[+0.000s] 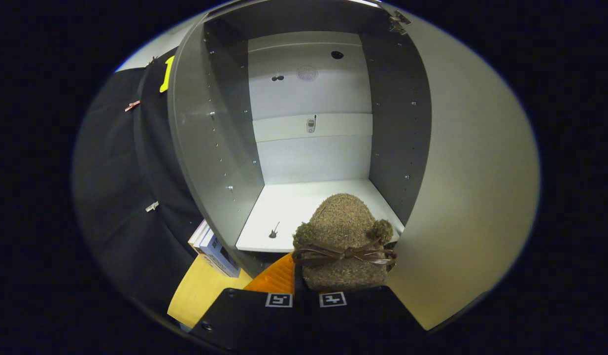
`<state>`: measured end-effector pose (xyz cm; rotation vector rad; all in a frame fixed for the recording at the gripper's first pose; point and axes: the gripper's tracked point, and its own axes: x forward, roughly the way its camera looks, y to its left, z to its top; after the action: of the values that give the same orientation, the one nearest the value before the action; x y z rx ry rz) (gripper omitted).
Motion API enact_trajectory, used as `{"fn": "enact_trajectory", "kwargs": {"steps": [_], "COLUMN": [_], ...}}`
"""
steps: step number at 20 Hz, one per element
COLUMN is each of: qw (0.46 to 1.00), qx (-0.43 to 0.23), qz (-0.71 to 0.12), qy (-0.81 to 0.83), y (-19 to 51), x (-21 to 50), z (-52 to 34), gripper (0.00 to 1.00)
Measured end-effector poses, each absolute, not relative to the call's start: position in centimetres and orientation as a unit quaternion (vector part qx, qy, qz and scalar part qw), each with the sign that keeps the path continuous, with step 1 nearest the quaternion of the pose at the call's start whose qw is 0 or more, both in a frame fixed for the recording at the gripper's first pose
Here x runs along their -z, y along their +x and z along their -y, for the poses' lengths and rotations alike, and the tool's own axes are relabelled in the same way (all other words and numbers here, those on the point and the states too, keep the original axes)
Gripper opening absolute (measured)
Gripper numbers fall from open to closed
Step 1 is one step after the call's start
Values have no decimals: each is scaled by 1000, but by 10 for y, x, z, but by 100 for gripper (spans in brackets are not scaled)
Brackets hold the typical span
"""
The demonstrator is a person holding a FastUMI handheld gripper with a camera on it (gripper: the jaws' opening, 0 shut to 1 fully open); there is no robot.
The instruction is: Open the shoe cabinet door, grab the shoes and put them into the shoe cabinet, then close the shoe cabinet door.
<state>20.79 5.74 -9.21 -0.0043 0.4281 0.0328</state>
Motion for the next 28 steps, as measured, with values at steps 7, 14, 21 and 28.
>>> {"fn": "enact_trajectory", "kwargs": {"steps": [7, 14, 21, 28], "qw": [974, 973, 964, 956], "qx": [-9, -12, -16, -20], "qz": [-225, -231, -263, -291], "qy": [-5, -26, -31, -34], "y": [282, 346, 398, 434], "x": [73, 81, 117, 150], "z": [-56, -60, -64, -68], "gripper": [5, 5, 5, 5]}}
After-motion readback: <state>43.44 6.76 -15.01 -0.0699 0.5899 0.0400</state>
